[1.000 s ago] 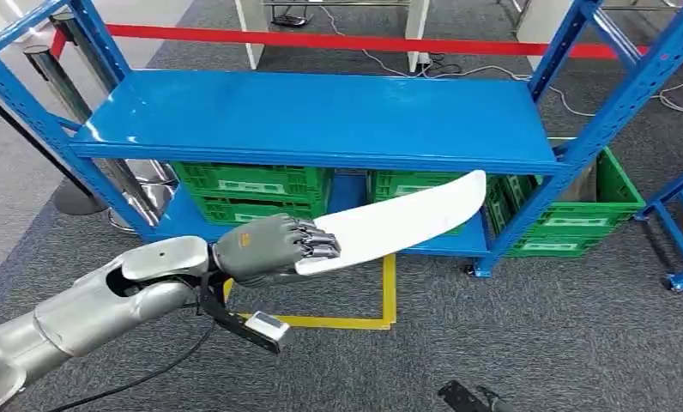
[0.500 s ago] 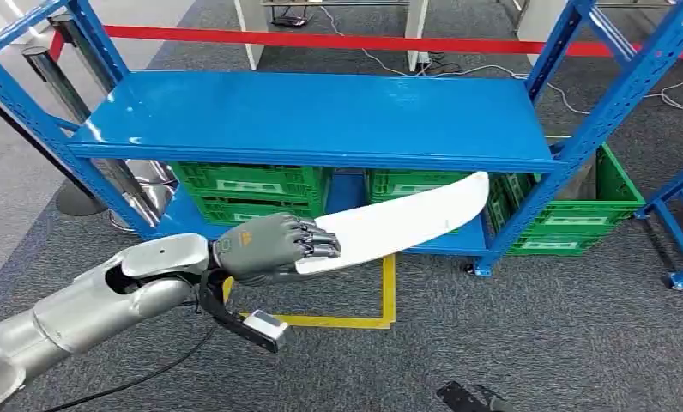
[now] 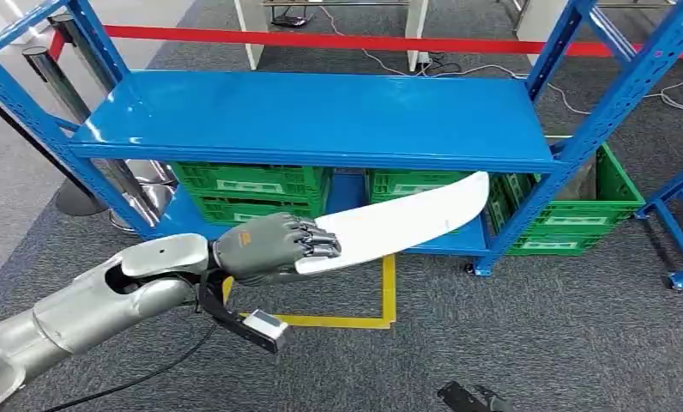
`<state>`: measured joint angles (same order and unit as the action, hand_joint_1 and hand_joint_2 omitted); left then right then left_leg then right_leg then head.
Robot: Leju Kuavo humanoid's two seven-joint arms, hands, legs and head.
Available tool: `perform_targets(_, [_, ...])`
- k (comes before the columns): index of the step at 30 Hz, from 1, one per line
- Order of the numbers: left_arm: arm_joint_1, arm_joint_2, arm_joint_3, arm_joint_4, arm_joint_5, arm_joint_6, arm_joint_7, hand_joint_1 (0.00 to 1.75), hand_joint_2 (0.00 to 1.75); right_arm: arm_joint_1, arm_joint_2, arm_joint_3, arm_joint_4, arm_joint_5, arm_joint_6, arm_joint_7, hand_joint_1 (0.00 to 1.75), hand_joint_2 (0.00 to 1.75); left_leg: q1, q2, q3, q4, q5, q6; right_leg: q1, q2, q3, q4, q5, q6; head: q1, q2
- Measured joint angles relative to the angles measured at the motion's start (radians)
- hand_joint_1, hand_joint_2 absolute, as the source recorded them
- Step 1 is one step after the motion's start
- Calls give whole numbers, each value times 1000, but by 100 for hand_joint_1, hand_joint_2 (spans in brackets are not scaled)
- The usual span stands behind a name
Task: Take the parts from the cabinet and place them on the table.
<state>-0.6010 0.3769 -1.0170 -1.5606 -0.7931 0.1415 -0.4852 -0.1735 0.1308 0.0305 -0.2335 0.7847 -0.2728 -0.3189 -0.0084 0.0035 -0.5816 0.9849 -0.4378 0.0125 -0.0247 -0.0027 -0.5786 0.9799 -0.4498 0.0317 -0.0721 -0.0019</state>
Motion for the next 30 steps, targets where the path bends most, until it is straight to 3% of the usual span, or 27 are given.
perform_targets(30, [-12,0,0,0,10,-5,-2,175,175,-1,0,0,0,-1,10,-22,0,175,0,0,0,0,0,0,0,0,0,0,0,0,0,0])
